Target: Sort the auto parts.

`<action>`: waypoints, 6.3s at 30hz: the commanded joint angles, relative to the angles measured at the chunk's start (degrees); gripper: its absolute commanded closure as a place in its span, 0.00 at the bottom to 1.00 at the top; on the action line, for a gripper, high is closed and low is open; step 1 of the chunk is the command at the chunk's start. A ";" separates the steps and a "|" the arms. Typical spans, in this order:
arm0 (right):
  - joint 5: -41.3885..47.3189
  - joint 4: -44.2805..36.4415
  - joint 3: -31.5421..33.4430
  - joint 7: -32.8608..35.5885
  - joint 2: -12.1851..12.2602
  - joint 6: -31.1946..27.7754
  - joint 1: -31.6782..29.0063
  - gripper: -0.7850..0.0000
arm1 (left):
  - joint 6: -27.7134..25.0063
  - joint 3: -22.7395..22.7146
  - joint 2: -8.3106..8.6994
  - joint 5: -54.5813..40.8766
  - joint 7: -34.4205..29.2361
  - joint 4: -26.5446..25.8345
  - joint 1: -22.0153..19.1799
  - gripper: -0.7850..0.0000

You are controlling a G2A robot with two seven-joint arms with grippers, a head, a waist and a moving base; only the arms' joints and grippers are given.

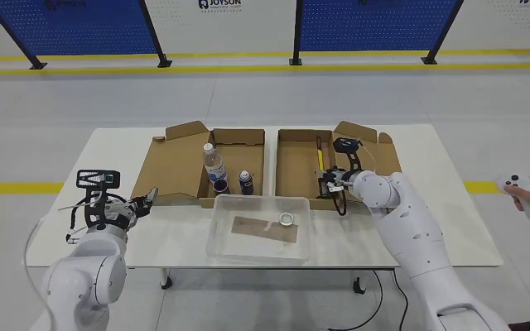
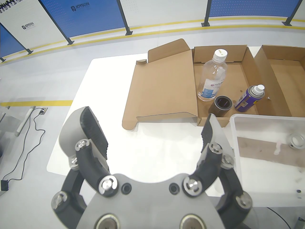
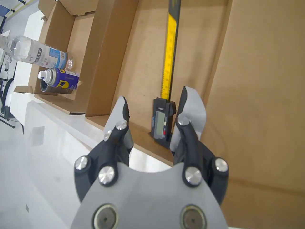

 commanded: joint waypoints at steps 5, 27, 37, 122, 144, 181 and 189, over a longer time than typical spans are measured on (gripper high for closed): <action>-1.70 -1.48 -0.37 0.56 0.13 0.03 0.49 0.49 | 0.00 0.00 0.00 0.00 0.00 0.00 0.00 0.00; -7.43 -27.59 -9.14 20.90 1.03 -14.30 -0.32 0.05 | 0.00 0.00 0.00 0.00 0.00 0.00 0.00 0.00; -5.11 -30.63 -15.94 26.86 0.28 -15.02 -0.93 0.00 | 0.00 0.00 0.00 0.00 0.00 0.00 0.00 0.00; 2.64 10.90 -36.51 20.88 -11.90 -25.37 12.36 0.00 | 0.00 0.00 0.00 0.00 0.00 0.00 0.00 0.00; 2.49 7.68 -36.64 23.80 -12.89 -24.00 14.71 0.05 | 0.00 0.00 0.00 0.00 0.00 0.00 0.00 0.00; -2.88 15.16 -41.71 22.75 -17.48 -22.45 16.79 0.62 | 0.00 0.00 0.00 0.00 0.00 0.00 0.00 0.00; -2.67 18.44 -42.86 22.00 -19.42 -23.24 17.44 0.65 | 0.00 0.00 0.00 0.00 0.00 0.00 0.00 0.00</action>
